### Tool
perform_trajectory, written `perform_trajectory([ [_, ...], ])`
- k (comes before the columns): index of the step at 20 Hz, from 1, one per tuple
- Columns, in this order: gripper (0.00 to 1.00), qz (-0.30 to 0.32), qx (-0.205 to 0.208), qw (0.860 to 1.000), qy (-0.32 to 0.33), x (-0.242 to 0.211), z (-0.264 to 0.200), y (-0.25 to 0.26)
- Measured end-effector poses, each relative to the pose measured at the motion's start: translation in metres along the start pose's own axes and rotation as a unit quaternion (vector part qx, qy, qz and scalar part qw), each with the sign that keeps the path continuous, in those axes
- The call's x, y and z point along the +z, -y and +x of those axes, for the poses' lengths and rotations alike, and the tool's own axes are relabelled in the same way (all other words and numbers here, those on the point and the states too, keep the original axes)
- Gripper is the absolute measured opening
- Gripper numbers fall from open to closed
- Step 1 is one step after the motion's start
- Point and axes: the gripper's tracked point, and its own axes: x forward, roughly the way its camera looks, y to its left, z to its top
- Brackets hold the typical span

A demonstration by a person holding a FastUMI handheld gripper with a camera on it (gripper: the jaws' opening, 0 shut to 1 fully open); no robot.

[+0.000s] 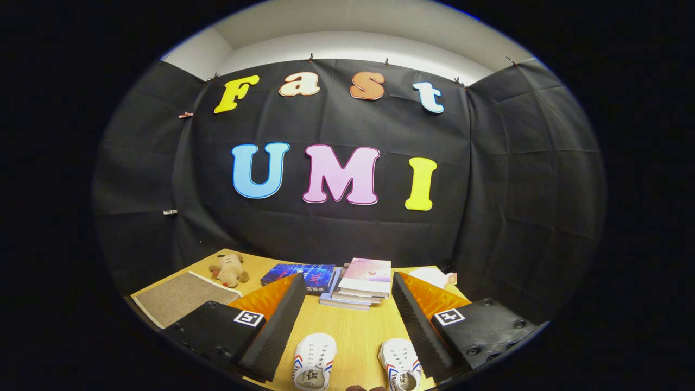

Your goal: Open the storage box then place both shoes into the box .Put the left shoe in first, then the right shoe, with the right side of both shoes facing outward in a uniform manner.

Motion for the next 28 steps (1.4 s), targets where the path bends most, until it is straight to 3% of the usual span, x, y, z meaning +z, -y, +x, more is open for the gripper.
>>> perform_trajectory([
  [3,0.97,-0.002,0.013,1.000,-0.009,-0.004,0.005,-0.008],
  [6,0.97,0.015,0.065,0.996,-0.053,-0.024,0.005,-0.034],
  [11,0.98,0.068,0.147,0.979,-0.125,-0.056,-0.002,-0.067],
  [14,0.99,0.118,0.188,0.960,-0.171,-0.081,-0.007,-0.093],
  [20,0.99,0.213,0.281,0.901,-0.252,-0.118,-0.032,-0.152],
  [24,0.98,0.267,0.350,0.846,-0.301,-0.144,-0.055,-0.196],
  [26,0.98,0.308,0.368,0.813,-0.331,-0.158,-0.064,-0.211],
  [28,0.98,0.343,0.374,0.791,-0.341,-0.165,-0.062,-0.217],
])
